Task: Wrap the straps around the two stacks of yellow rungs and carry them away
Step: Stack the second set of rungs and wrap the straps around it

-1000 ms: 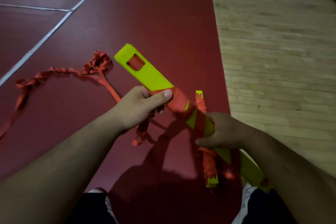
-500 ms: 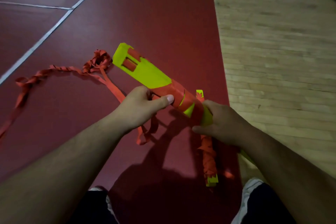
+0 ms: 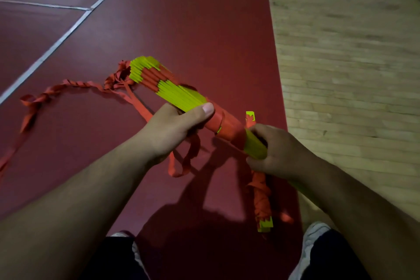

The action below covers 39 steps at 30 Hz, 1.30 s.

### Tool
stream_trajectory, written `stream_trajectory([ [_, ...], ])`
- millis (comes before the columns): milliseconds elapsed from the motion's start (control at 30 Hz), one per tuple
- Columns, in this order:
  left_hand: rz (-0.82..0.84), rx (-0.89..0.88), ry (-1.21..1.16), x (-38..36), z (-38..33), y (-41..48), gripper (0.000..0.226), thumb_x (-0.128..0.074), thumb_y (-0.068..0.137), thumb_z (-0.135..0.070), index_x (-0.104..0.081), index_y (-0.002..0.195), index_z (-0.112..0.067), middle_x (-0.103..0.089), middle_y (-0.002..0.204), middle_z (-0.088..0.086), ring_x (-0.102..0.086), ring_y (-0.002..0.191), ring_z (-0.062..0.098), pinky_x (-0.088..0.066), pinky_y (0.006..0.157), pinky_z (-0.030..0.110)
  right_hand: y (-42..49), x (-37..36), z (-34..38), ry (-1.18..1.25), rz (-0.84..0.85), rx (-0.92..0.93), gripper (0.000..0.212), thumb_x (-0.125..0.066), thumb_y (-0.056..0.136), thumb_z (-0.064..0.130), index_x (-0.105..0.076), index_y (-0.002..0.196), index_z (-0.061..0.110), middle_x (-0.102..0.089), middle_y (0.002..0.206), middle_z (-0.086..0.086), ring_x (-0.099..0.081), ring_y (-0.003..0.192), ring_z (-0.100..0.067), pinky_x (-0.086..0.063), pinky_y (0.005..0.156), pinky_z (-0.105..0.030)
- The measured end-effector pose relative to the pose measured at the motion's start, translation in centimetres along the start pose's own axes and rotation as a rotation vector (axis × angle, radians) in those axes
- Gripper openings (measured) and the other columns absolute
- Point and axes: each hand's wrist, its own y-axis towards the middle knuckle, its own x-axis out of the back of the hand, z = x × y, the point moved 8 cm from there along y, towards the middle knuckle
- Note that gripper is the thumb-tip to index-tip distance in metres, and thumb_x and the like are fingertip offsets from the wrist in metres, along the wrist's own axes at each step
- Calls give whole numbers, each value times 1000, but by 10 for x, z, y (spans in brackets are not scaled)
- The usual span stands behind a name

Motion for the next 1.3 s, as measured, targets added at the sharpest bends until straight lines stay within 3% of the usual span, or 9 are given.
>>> stream_trajectory([
  [133, 124, -101, 55, -6, -17, -6, 36, -64, 94, -24, -67, 92, 12, -71, 80, 23, -68, 64, 33, -54, 68, 54, -3, -2, 1, 204, 183, -88, 52, -89, 67, 20, -61, 110, 27, -70, 92, 7, -67, 80, -6, -54, 69, -26],
  [233, 144, -125, 107, -3, -20, -2, 42, -69, 88, -30, -68, 104, 9, -70, 102, 29, -68, 91, 46, -53, 80, 63, -5, -12, 6, 252, 228, -66, 36, -88, 69, 19, -68, 96, 28, -72, 81, 9, -67, 71, -5, -53, 62, -23],
  [400, 189, -114, 359, 5, -7, 0, 36, -75, 85, -39, -74, 111, -13, -75, 112, -3, -70, 107, 14, -51, 96, 29, -4, 8, -3, -73, -36, -97, 26, -80, 68, 33, -57, 81, 33, -63, 71, 6, -60, 64, -12, -45, 53, -30],
  [533, 146, -3, 123, -3, 1, -3, 7, -74, 88, -17, -70, 94, -16, -72, 81, -17, -65, 78, -3, -48, 78, 15, -3, 18, -1, -194, -139, -99, 28, -74, 72, 36, -48, 79, 33, -55, 68, 9, -55, 63, -17, -36, 50, -26],
  [633, 37, 96, -38, 1, 13, -1, 31, -74, 80, -38, -54, 69, -18, -44, 61, -4, -44, 55, 11, -42, 61, 38, -4, 17, 2, -242, -188, -99, 30, -74, 74, 39, -46, 82, 31, -49, 66, 10, -49, 64, -19, -32, 49, -28],
  [733, 1, 96, -67, -1, 15, 0, 40, -65, 87, -41, -48, 63, -14, -35, 57, 0, -37, 53, 21, -42, 46, 35, -6, 21, 3, -265, -224, -107, 29, -74, 74, 42, -52, 88, 29, -48, 67, 10, -48, 66, -19, -32, 54, -30],
  [967, 88, 50, 22, 0, 13, 0, 47, -63, 88, -49, -57, 69, -7, -52, 63, 12, -50, 58, 26, -47, 55, 27, -8, 23, 3, -309, -218, -126, 33, -73, 73, 47, -52, 92, 30, -47, 65, 11, -63, 77, -29, -36, 59, -30],
  [1167, -9, 92, 45, -4, 18, 0, 56, -53, 92, -53, -57, 59, -8, -53, 52, 8, -45, 54, 26, -39, 52, 24, -9, 22, 3, -238, -211, -168, 33, -75, 74, 46, -55, 96, 29, -54, 70, 9, -63, 76, -27, -46, 61, -33],
  [1300, 36, 56, -25, -4, 7, -1, 51, -56, 90, -51, -55, 58, -11, -47, 54, 10, -40, 53, 26, -40, 49, 27, -4, 13, 4, -1, 74, -88, 43, -85, 67, 48, -61, 97, 28, -67, 81, 7, -65, 75, -14, -52, 67, -34],
])
